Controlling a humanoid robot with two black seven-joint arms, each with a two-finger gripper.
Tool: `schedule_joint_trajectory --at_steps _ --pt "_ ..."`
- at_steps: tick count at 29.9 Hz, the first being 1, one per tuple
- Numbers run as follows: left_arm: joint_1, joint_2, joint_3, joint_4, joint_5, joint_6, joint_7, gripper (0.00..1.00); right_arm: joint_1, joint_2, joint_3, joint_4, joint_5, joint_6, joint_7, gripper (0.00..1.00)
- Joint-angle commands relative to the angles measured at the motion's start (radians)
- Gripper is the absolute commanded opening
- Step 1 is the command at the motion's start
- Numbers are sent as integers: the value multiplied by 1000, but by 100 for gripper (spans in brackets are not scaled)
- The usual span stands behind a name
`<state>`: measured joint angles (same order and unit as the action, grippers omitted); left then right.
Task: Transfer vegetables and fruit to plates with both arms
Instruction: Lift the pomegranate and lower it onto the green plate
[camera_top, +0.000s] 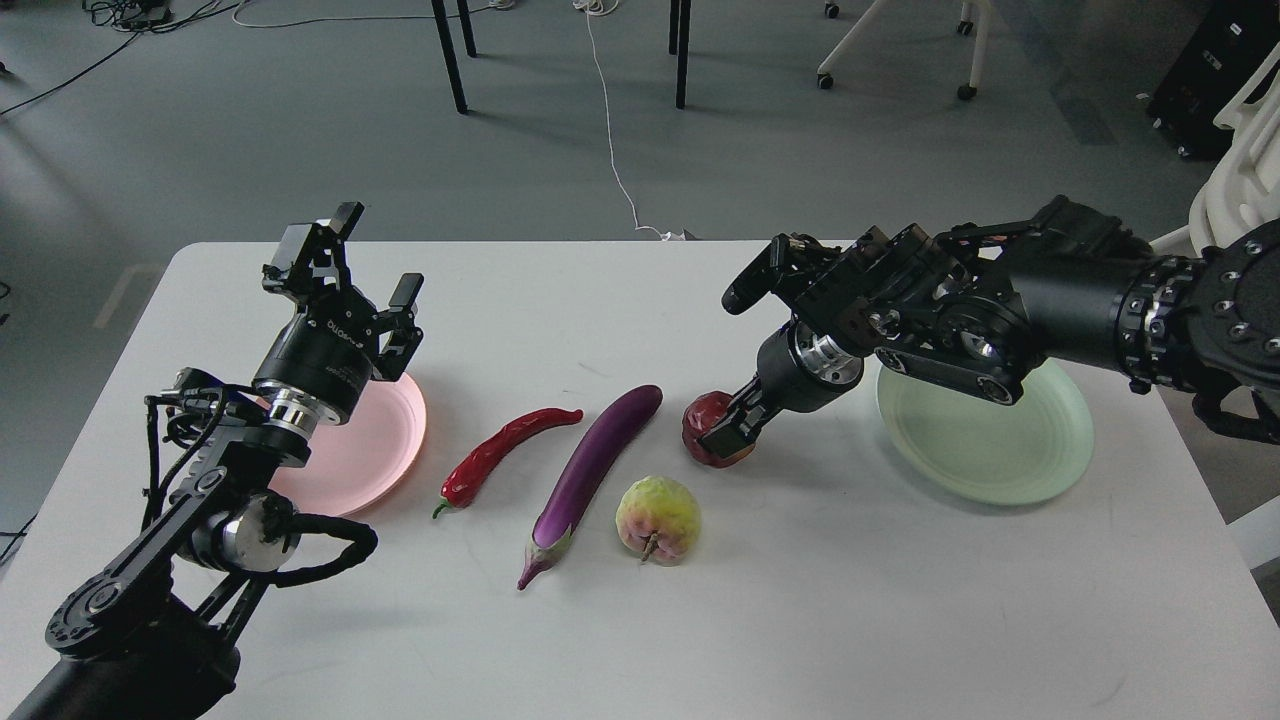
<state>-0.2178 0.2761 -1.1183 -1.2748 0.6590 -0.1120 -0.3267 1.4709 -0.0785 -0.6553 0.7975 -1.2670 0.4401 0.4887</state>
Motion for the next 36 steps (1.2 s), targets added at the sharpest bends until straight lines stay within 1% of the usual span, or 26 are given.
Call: schedule_joint_trajectory --at_steps 1,4,8,13,19,25,29,31,33,35,36 --pt "0 0 0 -1 -1 0 0 98 9 -7 -1 3 0 0 0 42" --pt "0 0 0 -1 1 0 0 98 26 -27 -3 12 1 2 0 41" --pt "0 0 0 -3 1 0 0 98 83 -107 -4 78 1 3 0 41" --pt "-2 0 0 -3 1 0 0 98 150 -295 -4 206 -6 5 0 42" --pt "0 -2 2 -3 -1 -1 0 98 158 -512 -3 241 -92 -1 0 42" --pt "0 -6 5 -3 1 -1 0 98 103 -655 -6 230 -245 -106 0 44" --pt "0 -8 5 -3 1 -1 0 98 51 -679 -4 201 -253 -124 0 45" --pt "0 -9 5 -3 1 -1 0 98 5 -670 -1 161 -253 -156 0 45" --pt "0 -11 5 -3 2 -1 0 98 -42 -647 -1 112 -253 -201 0 49" --pt "0 -9 5 -3 2 -1 0 98 -81 -617 -1 68 -253 -224 0 51" --pt "0 -9 5 -3 2 -1 0 98 -93 -607 -1 53 -253 -227 0 53"
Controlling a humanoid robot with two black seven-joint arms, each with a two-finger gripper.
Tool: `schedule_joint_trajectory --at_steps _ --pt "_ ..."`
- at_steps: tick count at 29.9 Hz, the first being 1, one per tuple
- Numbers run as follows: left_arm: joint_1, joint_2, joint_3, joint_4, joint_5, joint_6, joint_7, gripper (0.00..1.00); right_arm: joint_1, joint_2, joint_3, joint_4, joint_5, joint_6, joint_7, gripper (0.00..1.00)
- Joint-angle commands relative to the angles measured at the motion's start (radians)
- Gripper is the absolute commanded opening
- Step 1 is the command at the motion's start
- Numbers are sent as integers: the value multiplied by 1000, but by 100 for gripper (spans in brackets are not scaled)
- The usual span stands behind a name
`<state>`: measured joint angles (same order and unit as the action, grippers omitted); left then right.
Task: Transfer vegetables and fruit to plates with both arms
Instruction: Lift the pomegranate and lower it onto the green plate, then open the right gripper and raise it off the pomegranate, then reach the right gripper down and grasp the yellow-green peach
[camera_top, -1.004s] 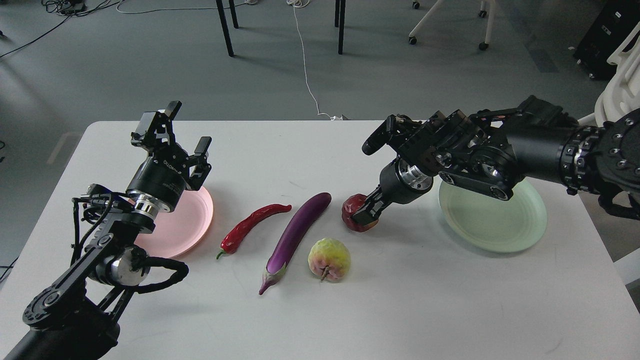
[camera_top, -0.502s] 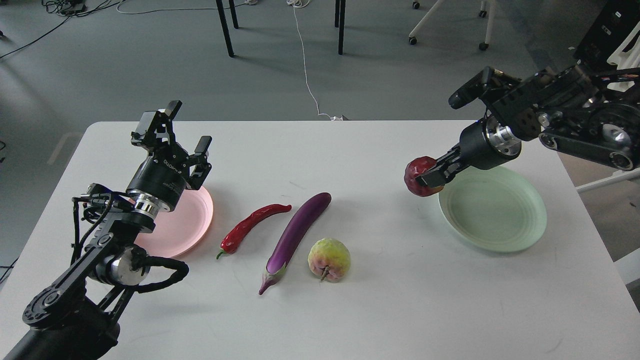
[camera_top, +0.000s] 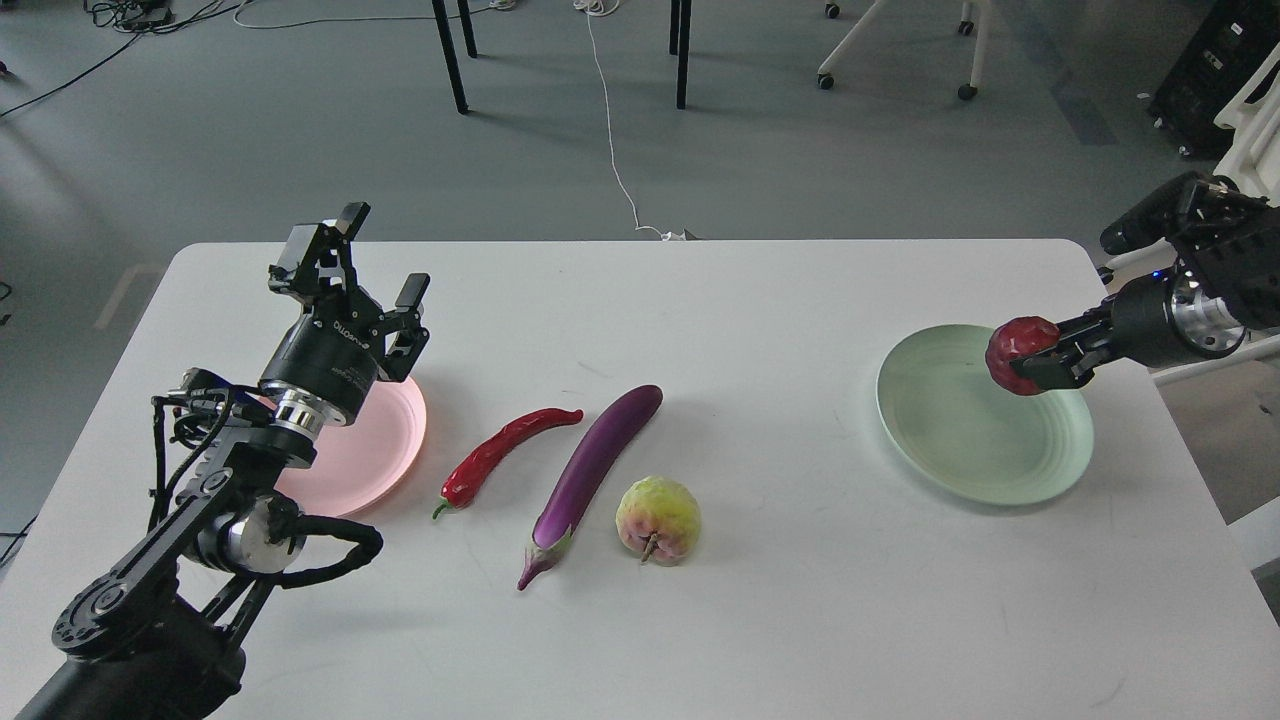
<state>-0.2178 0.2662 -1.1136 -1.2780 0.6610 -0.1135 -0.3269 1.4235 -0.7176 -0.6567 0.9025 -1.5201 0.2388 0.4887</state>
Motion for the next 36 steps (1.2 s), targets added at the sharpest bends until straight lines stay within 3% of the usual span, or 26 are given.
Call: schedule_joint_trajectory --at_steps 1,4,5,14,23,28,36 --pt "0 1 0 0 0 0 -1 98 -52 38 0 -62 0 -27 0 58" --pt "0 2 0 0 0 0 0 98 -57 43 3 -70 1 -29 0 91" --pt "0 2 0 0 0 0 -1 98 -57 43 3 -70 1 -30 0 96" --pt "0 1 0 0 0 0 -1 98 -34 40 17 -41 6 -33 0 96" --pt "0 1 1 0 0 0 0 98 172 46 60 237 84 -23 0 97" --pt "0 4 0 0 0 0 0 98 192 136 60 322 107 -23 0 97" --pt "-2 8 0 0 0 0 0 98 155 338 60 331 130 -24 0 97"
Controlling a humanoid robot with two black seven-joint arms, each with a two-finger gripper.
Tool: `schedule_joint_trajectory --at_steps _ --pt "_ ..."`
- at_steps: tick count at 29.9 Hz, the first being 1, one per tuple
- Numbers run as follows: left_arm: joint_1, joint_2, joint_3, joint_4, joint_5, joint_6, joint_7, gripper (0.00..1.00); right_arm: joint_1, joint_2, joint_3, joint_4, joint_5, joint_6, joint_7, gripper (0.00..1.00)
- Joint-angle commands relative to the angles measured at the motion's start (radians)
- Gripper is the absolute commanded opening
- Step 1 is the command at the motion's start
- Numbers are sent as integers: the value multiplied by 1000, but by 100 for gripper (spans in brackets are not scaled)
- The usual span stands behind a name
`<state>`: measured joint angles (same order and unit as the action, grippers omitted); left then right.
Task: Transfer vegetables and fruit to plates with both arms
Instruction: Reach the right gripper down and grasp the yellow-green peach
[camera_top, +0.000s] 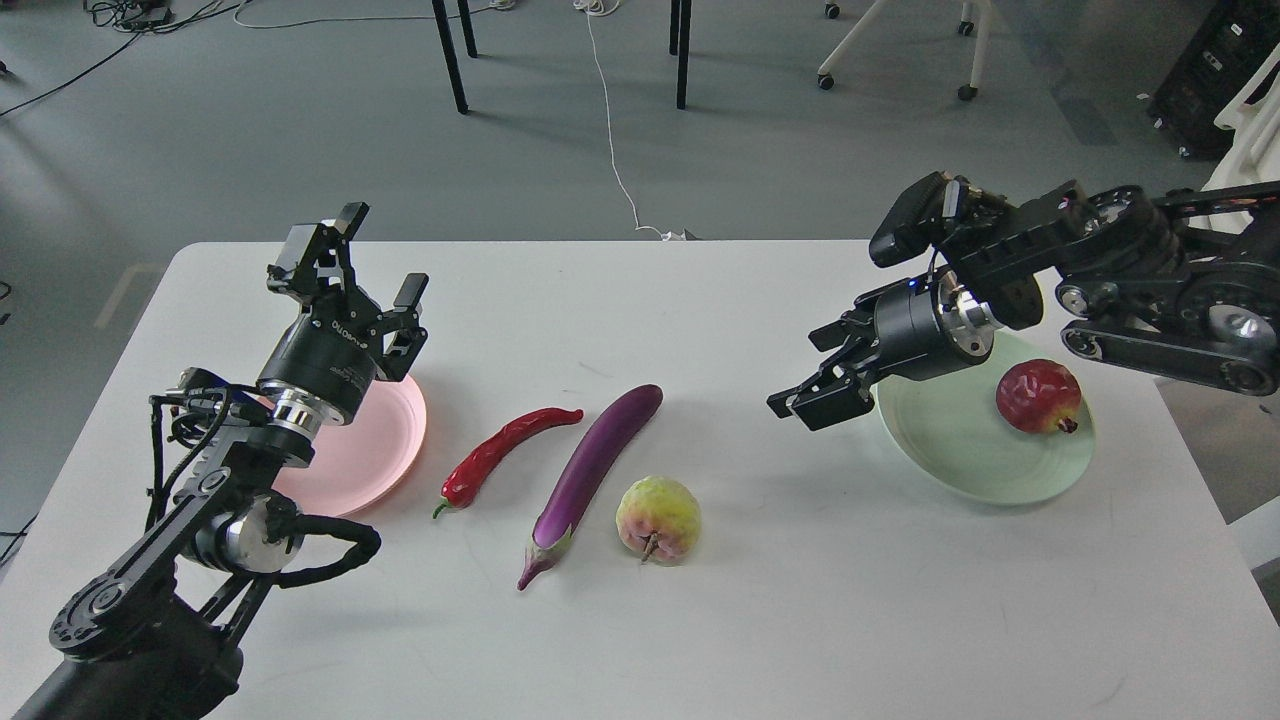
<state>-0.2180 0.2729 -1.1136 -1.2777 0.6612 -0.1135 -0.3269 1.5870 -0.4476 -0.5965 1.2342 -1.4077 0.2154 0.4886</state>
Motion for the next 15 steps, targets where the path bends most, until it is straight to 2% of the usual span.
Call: schedule_joint_trajectory --at_steps 1,8,15 --pt "-1 2 0 0 0 0 -1 98 -13 93 0 -4 35 -1 0 97" --pt "0 0 -2 0 2 2 -1 98 -62 259 -3 -88 87 -1 0 97" --pt "0 8 -3 0 0 0 -1 98 -116 354 -5 -174 87 -4 0 97"
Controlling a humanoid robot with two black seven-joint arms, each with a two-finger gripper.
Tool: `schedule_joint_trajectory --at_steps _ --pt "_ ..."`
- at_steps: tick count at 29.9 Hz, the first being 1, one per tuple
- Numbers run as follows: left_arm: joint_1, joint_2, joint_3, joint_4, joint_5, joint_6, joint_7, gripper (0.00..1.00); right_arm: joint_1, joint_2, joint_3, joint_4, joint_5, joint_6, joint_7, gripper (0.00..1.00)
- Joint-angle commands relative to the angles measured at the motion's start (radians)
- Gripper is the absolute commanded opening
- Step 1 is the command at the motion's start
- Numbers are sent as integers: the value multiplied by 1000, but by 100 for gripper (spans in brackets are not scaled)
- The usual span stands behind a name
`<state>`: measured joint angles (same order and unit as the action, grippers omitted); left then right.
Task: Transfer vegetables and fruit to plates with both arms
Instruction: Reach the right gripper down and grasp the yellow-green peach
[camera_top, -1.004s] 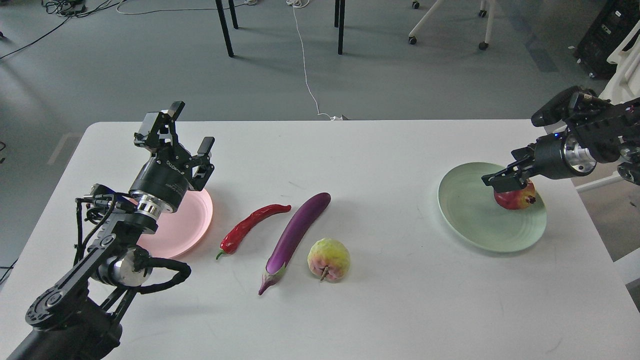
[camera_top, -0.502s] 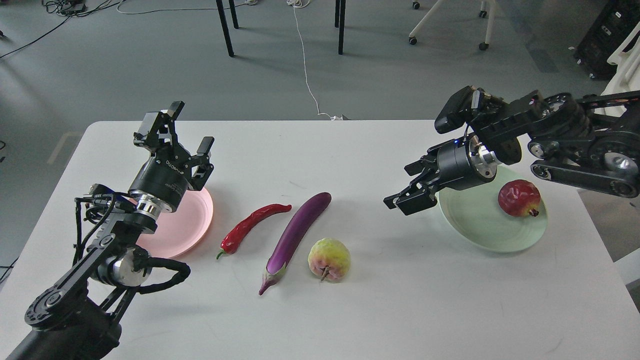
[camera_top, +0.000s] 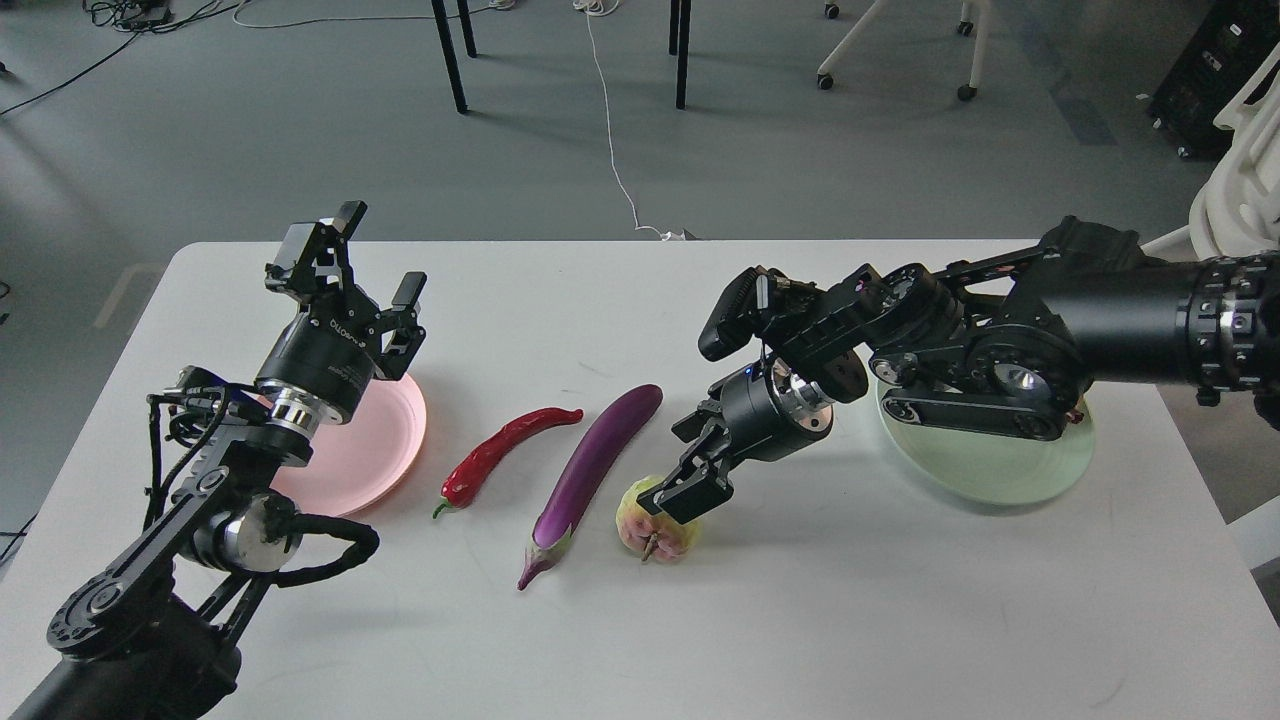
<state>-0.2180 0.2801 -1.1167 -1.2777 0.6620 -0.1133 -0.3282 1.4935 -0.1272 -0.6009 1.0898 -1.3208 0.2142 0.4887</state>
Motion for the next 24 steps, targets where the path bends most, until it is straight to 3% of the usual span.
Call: schedule_joint_trajectory --at_steps 1,17,21,24 --pt "0 1 0 0 -1 0 0 98 -30 43 0 -42 0 -3 0 97" --pt "0 -1 -3 0 -1 1 0 98 -65 69 -14 -76 0 -3 0 94" --pt "0 1 -5 0 -1 1 0 98 -65 67 -28 -77 0 -3 0 88" --pt "2 1 -5 -11 -1 1 0 98 -65 64 -33 -76 0 -3 0 71"
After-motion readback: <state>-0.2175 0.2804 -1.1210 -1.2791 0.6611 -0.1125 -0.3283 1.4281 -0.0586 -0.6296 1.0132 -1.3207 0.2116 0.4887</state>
